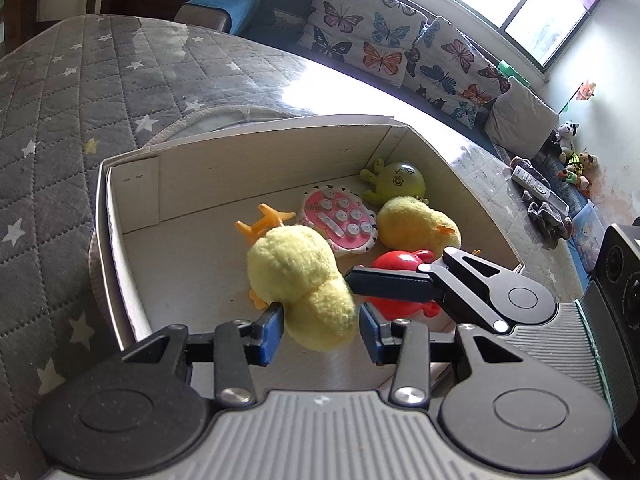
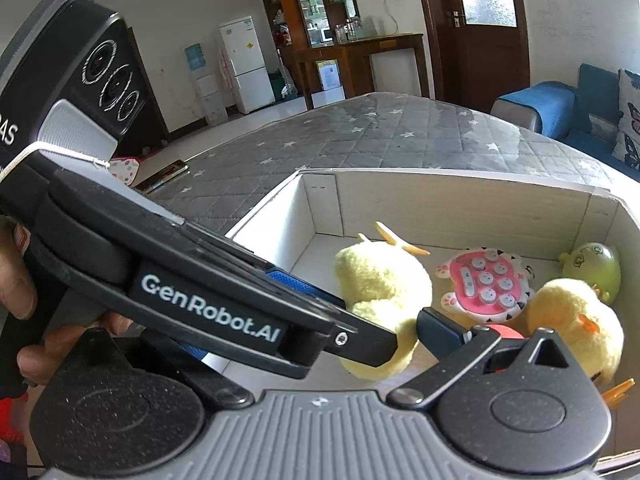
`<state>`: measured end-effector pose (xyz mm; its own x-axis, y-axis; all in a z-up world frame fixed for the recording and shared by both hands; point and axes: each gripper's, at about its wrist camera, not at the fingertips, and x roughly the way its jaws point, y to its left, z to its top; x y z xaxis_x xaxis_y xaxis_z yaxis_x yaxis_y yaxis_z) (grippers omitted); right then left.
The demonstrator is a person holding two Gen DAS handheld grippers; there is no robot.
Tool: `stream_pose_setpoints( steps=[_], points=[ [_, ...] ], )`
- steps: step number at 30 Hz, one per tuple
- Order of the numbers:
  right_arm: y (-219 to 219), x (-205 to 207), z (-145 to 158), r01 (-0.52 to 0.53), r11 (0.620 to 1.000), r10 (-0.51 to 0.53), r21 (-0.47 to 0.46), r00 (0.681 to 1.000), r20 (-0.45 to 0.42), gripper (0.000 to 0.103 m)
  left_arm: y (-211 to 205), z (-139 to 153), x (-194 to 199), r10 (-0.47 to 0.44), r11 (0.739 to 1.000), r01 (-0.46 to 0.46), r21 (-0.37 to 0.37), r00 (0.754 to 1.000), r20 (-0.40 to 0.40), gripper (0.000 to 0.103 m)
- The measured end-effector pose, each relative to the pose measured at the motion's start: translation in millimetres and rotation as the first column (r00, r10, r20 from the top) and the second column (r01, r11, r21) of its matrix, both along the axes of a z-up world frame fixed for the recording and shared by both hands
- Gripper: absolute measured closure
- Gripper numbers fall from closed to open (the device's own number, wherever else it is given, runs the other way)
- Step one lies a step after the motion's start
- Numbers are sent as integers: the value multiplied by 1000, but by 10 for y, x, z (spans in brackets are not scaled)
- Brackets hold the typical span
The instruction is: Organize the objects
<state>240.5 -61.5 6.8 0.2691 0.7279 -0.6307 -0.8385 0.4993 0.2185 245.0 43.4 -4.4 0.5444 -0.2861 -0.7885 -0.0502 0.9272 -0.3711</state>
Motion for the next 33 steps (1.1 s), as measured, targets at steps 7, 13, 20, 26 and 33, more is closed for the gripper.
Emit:
stream_pose_setpoints(
  steps=[7,13,20,26,33],
  points=[
    [-32,-44,34,25,1000,-26,17,1000,13,0,-12,87,-107,12,1000,-13,19,1000,29,0],
    [-172,-179,144,62,998,-63,24,997,48,0,-67,218,-290,22,999,-24,33,997,71,0],
    [-377,-430,331,109,994,-112,27,989,92,0,-201,400,-569,12,997,-23,73,990,142,0],
    [-504,-674,426,149,989,-148,3,981,127,0,-278,467,-811,23,993,-44,112,983,181,0],
    [-638,-871,426,224,974,-220,-17,968,124,0,-359,513,-1083,24,987,-59,150,974,226,0]
  ],
)
